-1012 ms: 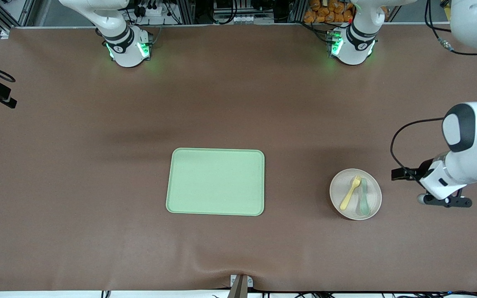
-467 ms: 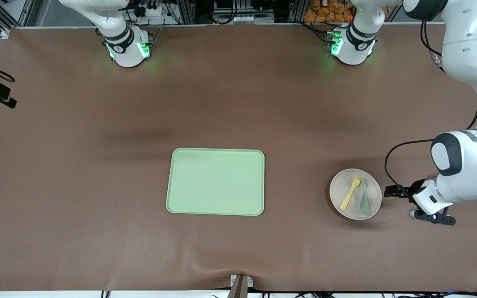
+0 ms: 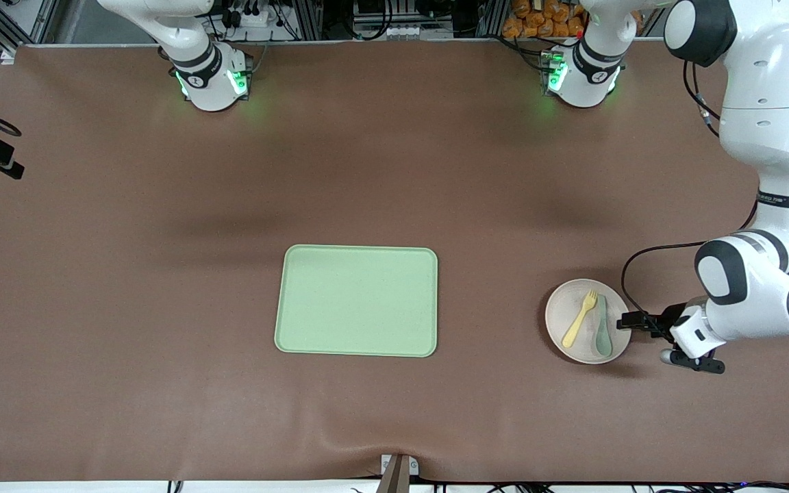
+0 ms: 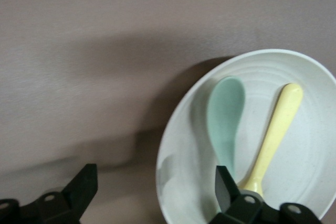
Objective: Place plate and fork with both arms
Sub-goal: 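Close the left gripper on the white plate's rim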
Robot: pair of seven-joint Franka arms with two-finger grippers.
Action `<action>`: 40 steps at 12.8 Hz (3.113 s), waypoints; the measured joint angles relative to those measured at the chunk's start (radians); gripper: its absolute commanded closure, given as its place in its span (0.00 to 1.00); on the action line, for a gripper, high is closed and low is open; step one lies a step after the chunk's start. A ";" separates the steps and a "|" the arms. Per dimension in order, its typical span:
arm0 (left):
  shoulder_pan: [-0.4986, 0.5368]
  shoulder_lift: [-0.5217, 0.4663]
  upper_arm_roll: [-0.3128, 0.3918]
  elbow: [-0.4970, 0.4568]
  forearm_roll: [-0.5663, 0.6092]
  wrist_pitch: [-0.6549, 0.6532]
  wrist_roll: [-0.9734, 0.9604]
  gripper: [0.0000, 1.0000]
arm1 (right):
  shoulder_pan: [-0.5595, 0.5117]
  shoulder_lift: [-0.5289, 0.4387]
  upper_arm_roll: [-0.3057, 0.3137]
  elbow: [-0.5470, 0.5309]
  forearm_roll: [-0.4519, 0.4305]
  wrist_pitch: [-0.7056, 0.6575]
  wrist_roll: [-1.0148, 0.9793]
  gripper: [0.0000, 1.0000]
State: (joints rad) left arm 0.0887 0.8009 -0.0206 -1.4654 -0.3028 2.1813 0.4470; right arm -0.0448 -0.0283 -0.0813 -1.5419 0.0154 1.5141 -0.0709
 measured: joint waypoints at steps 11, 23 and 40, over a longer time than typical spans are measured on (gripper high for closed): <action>-0.003 0.014 0.000 0.000 0.000 0.000 0.049 0.66 | 0.000 0.000 0.010 0.000 0.000 0.000 0.000 0.00; -0.001 0.014 0.001 0.003 0.000 0.000 0.065 0.89 | 0.000 0.000 0.012 0.000 0.001 -0.002 0.000 0.00; 0.001 0.014 -0.002 0.027 -0.007 0.000 0.065 1.00 | 0.000 0.000 0.015 0.000 0.001 -0.002 0.000 0.00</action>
State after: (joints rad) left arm 0.0893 0.8146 -0.0224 -1.4387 -0.3097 2.1812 0.5121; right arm -0.0445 -0.0288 -0.0659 -1.5418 0.0165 1.5119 -0.0709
